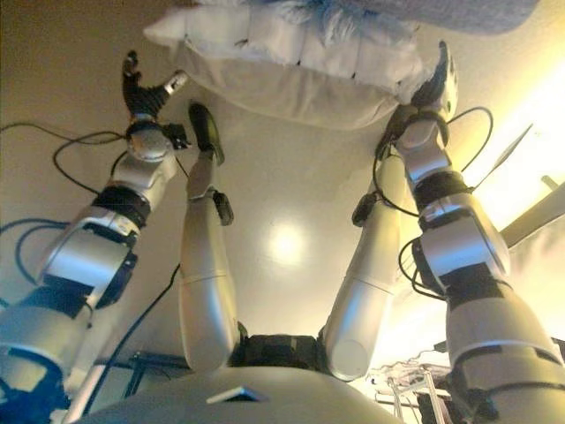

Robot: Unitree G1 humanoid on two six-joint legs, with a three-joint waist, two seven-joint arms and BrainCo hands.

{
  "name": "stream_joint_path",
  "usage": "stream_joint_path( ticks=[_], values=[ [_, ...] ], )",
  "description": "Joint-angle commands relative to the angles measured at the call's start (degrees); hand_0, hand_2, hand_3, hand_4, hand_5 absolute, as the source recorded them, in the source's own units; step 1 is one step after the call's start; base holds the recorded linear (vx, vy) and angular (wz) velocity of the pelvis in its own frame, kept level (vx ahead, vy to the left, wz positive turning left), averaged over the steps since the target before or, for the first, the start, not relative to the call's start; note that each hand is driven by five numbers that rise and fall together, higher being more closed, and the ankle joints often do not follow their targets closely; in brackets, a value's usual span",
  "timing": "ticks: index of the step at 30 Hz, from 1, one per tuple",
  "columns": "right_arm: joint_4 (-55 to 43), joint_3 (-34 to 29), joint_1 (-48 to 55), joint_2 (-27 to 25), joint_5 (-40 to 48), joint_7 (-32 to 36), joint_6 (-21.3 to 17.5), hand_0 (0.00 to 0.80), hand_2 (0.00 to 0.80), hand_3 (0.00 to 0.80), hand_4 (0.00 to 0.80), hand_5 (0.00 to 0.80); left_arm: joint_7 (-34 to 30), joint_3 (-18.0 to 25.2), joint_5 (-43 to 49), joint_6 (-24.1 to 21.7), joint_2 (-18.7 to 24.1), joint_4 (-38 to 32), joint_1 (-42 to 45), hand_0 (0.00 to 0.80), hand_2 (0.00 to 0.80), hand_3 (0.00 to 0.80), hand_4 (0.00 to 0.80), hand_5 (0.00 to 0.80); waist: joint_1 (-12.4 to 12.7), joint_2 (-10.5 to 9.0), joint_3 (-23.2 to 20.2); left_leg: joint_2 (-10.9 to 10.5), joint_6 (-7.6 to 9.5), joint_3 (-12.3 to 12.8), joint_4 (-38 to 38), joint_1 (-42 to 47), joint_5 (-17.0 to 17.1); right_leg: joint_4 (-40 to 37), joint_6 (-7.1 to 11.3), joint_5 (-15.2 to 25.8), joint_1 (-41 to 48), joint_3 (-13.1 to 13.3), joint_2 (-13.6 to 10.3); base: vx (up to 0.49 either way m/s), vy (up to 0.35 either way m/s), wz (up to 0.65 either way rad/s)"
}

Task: Pick up the cushion and take it to the sofa

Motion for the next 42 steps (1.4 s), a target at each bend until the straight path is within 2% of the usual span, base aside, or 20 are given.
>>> stream_joint_path(
  ticks=[1, 2, 5, 8, 9, 10, 11, 12, 15, 16, 17, 18, 24, 28, 31, 32, 33, 35, 38, 42],
  values=[
    [-6.3, 4.5, -3.7, -1.8, 1.2, 4.8, -4.5, 0.0, 0.0, 0.0, 0.0, 0.0, 0.8, 0.1, 3.9, -3.0, 2.1, -6.0, -2.3, 0.0, 0.0, 0.0, 0.0, 0.0, 1.6, 0.3, 0.1, -1.3, 4.07, -0.6, -3.2, -4.8, 2.8, 4.5, 1.39, -5.3, -3.2, 4.4, -0.9, -0.001, 0.038, 0.11],
    [-7.6, 5.4, -4.5, -1.8, 1.5, 5.5, -4.7, 0.0, 0.0, 0.0, 0.0, 0.0, -0.3, -0.6, 3.5, -3.2, 2.3, -7.0, -3.1, 0.0, 0.0, 0.0, 0.0, 0.0, 1.7, 0.28, 0.1, -1.4, 4.06, -0.8, -3.3, -5.1, 2.9, 4.5, 1.43, -5.3, -3.4, 4.4, -0.8, -0.007, 0.023, 0.09],
    [-12.6, 7.8, -8.3, -1.2, 2.9, 8.8, -6.6, 0.0, 0.0, 0.0, 0.0, 0.0, -14.5, -3.8, 1.1, -4.5, 2.4, -10.5, -7.3, 0.0, 0.0, 0.0, 0.0, 0.0, 1.8, 0.23, 0.1, -1.2, 4.13, -1.1, -4.4, -5.8, 3.5, 3.7, 1.6, -5.1, -3.8, 4.2, -0.9, -0.015, -0.006, 0.07],
    [-20.3, 9.4, -9.5, -1.7, 5.6, 13.8, -4.9, 0.0, 0.0, 0.0, 0.0, 0.0, -26.8, -8.8, -1.5, -2.0, 1.8, -16.1, -9.0, 0.0, 0.0, 0.0, 0.0, 0.0, 1.8, 0.28, 0.1, -1.0, 4.19, -0.9, -6.1, -5.2, 4.1, 2.4, 1.6, -4.3, -3.4, 3.8, -0.8, -0.008, -0.019, 0.02],
    [-22.8, 10.0, -9.5, -1.7, 6.7, 16.3, -4.2, 0.0, 0.0, 0.0, 0.0, 0.0, -31.0, -9.9, -2.4, -1.2, 1.2, -18.1, -8.7, 0.345, 0.345, 0.345, 0.345, 0.345, 1.7, 0.31, 0.1, -0.9, 4.19, -0.7, -7.0, -4.5, 4.2, 1.7, 1.6, -4.1, -2.9, 3.7, -0.7, 0.0, 0.0, 0.0],
    [-24.8, 10.4, -9.3, -1.8, 7.6, 18.1, -3.3, 0.0, 0.0, 0.0, 0.0, 0.0, -33.3, -10.5, -2.9, -0.6, 0.6, -19.6, -8.3, 0.508, 0.508, 0.508, 0.508, 0.508, 1.7, 0.33, 0.1, -0.8, 4.21, -0.5, -7.4, -3.9, 4.3, 1.3, 1.6, -3.9, -2.3, 3.5, -0.7, 0.0, 0.0, 0.0],
    [-26.7, 10.7, -8.7, -1.8, 8.7, 20.2, -3.1, 0.0, 0.0, 0.0, 0.0, 0.0, -32.5, -10.9, -2.5, 5.0, 0.0, -21.2, -7.7, 0.744, 0.744, 0.744, 0.744, 0.744, 1.6, 0.3, 0.1, -0.7, 4.21, -0.2, -8.0, -2.9, 4.5, 0.9, 1.6, -3.8, -1.5, 3.3, -0.8, 0.0, 0.0, 0.0],
    [-27.4, 10.7, -8.2, -1.0, 9.6, 22.3, -3.6, 0.0, 0.0, 0.0, 0.0, 0.0, -36.8, -11.7, -3.4, 5.7, -1.2, -20.6, -7.5, 0.8, 0.8, 0.8, 0.8, 0.8, 1.2, 0.09, 0.1, -0.8, 4.12, 0.0, -7.9, -1.8, 4.3, 0.9, 1.6, -3.8, -0.5, 3.2, -0.6, 0.0, 0.0, 0.0],
    [-30.9, 11.4, -4.8, 0.7, 12.0, 25.0, -4.6, 0.0, 0.0, 0.0, 0.0, 0.0, -46.4, -13.0, -11.0, 2.8, -2.6, -20.5, -3.2, 0.8, 0.8, 0.8, 0.8, 0.8, 0.9, 0.1, 0.1, -0.5, 3.56, 0.4, -8.6, 1.4, 4.4, 0.0, 1.6, -3.2, 2.3, 2.8, -0.8, -0.028, -0.05, -0.04],
    [-33.3, 11.2, -2.7, 0.6, 12.4, 24.8, -4.7, 0.216, 0.216, 0.216, 0.216, 0.216, -47.3, -13.2, -11.1, 1.0, -2.7, -21.5, -0.4, 0.8, 0.8, 0.8, 0.8, 0.8, 0.9, 0.27, 0.1, -0.4, 3.41, 0.6, -8.8, 2.5, 4.5, 0.0, 1.6, -3.0, 3.1, 2.8, -1.0, -0.02, -0.065, -0.09],
    [-35.1, 10.8, -0.8, 0.5, 12.8, 24.6, -5.3, 0.618, 0.618, 0.618, 0.618, 0.618, -47.7, -13.4, -11.3, -1.0, -2.7, -22.5, 1.9, 0.8, 0.8, 0.8, 0.8, 0.8, 0.9, 0.44, 0.1, -0.4, 3.35, 0.8, -8.9, 3.5, 4.6, 0.0, 1.6, -3.0, 3.8, 2.9, -1.1, -0.02, -0.048, -0.09],
    [-37.7, 10.1, 2.1, 0.5, 12.6, 24.0, -5.8, 0.8, 0.8, 0.8, 0.8, 0.8, -47.9, -13.6, -11.9, -3.5, -2.6, -24.2, 5.2, 0.8, 0.8, 0.8, 0.8, 0.8, 0.8, 0.63, 0.1, -0.3, 3.19, 1.1, -8.9, 4.8, 4.6, 0.3, 1.6, -3.0, 4.8, 3.2, -1.1, -0.022, -0.032, -0.09],
    [-44.9, 4.8, 18.1, 2.8, 6.1, 16.0, -10.6, 0.8, 0.8, 0.8, 0.8, 0.8, -42.9, -10.9, -11.6, -11.9, -5.4, -31.4, 21.0, 0.8, 0.8, 0.8, 0.8, 0.8, -0.1, 1.58, 0.1, -0.4, 3.27, 2.4, -9.5, 14.7, 4.1, 2.4, 1.46, -4.7, 12.8, 4.5, -0.5, -0.001, -0.03, -0.01],
    [-48.6, -0.3, 29.0, 5.1, 2.0, 12.2, -15.0, 0.8, 0.8, 0.8, 0.8, 0.8, -41.4, -6.0, -13.1, -15.9, -5.4, -36.0, 31.1, 0.8, 0.8, 0.8, 0.8, 0.8, 0.0, 1.29, 0.1, 1.6, 2.73, 3.4, -11.7, 24.7, 3.9, 5.0, 0.9, -8.2, 21.6, 3.2, 0.4, 0.001, -0.131, -0.05],
    [-50.8, -4.6, 35.1, 5.0, 2.1, 15.4, -17.3, 0.8, 0.8, 0.8, 0.8, 0.8, -45.4, -0.7, -16.5, -16.6, -3.8, -39.6, 38.3, 0.8, 0.8, 0.8, 0.8, 0.8, 0.4, 0.78, 0.1, 3.7, 1.89, 4.1, -13.4, 34.4, 3.6, 5.0, 0.84, -9.2, 29.8, 1.3, 0.1, 0.109, -0.077, -0.16],
    [-52.3, -7.3, 36.8, 2.3, 4.4, 18.7, -20.2, 0.8, 0.8, 0.8, 0.8, 0.8, -46.5, 1.3, -17.7, -15.4, -2.6, -41.8, 40.1, 0.8, 0.8, 0.8, 0.8, 0.8, 0.6, 0.3, 0.1, 3.9, 1.55, 3.7, -13.7, 37.7, 3.2, 4.6, 1.05, -9.8, 33.0, 1.1, 0.1, 0.087, -0.059, -0.3],
    [-54.2, -9.6, 39.2, 1.0, 7.8, 21.8, -18.5, 0.8, 0.8, 0.8, 0.8, 0.8, -47.1, 3.0, -18.5, -14.5, -1.9, -43.9, 41.8, 0.8, 0.8, 0.8, 0.8, 0.8, 0.7, -0.02, 0.0, 3.7, 1.63, 2.9, -14.0, 39.7, 2.9, 3.8, 1.11, -9.8, 35.2, 1.0, 0.2, 0.153, -0.047, -0.28],
    [-60.3, -15.9, 51.9, 0.7, 7.6, 28.1, -24.4, 0.8, 0.8, 0.8, 0.8, 0.8, -49.3, 8.3, -19.7, -14.5, -1.2, -49.6, 50.6, 0.8, 0.8, 0.8, 0.8, 0.8, 0.5, -1.25, -3.8, 3.3, 2.58, 1.5, -15.9, 44.8, 2.1, 0.2, 1.39, -9.4, 40.5, 1.8, 0.6, 0.186, 0.024, -0.29],
    [-65.1, -18.8, 58.4, 2.0, 7.1, 30.0, -26.6, 0.8, 0.8, 0.8, 0.8, 0.8, -49.6, 10.5, -20.5, -15.2, -1.0, -51.8, 54.3, 0.8, 0.8, 0.8, 0.8, 0.8, -0.8, -1.93, -7.0, 4.2, 2.96, 3.4, -16.6, 49.7, 1.1, -1.7, 1.49, -9.5, 46.0, 1.4, -0.1, 0.153, 0.029, -0.23],
    [-71.0, -20.3, 63.6, 3.4, 7.3, 30.5, -26.0, 0.8, 0.8, 0.8, 0.8, 0.8, -47.8, 11.6, -19.3, -14.5, -1.7, -55.2, 58.1, 0.8, 0.8, 0.8, 0.8, 0.8, -1.2, -2.25, -12.8, 4.3, 3.39, 4.8, -17.7, 57.7, -0.6, -4.8, 1.6, -9.9, 55.6, 0.2, -1.2, 0.272, 0.006, -0.06]
  ],
)
